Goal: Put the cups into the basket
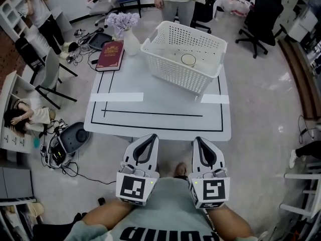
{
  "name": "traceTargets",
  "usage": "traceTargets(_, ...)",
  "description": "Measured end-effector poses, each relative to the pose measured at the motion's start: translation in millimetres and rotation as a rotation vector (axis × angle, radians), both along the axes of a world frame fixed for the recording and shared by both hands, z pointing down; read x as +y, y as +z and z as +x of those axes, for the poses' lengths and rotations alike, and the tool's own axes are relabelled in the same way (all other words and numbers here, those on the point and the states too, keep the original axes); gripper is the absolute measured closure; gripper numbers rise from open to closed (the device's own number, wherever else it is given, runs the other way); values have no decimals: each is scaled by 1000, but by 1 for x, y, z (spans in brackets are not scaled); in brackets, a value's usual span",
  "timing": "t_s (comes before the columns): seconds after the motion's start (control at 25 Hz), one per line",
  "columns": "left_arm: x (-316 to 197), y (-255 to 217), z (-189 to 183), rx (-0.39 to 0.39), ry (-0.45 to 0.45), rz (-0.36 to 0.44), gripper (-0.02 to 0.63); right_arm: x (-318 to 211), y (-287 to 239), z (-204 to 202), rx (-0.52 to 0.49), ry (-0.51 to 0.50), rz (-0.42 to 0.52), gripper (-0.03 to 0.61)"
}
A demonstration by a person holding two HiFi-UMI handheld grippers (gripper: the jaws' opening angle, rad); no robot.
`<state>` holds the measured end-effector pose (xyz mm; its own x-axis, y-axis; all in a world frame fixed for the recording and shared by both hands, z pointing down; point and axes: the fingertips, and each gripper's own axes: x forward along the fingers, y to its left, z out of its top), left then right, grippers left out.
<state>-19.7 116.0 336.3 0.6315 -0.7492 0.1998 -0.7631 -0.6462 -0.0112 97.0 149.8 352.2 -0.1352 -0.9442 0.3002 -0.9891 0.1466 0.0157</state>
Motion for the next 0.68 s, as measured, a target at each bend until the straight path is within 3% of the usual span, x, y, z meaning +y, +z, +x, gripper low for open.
traceTargets(0.68, -3, -3, -10, -6, -28, 6, 609, -1, -5, -5, -4, -9, 4, 566)
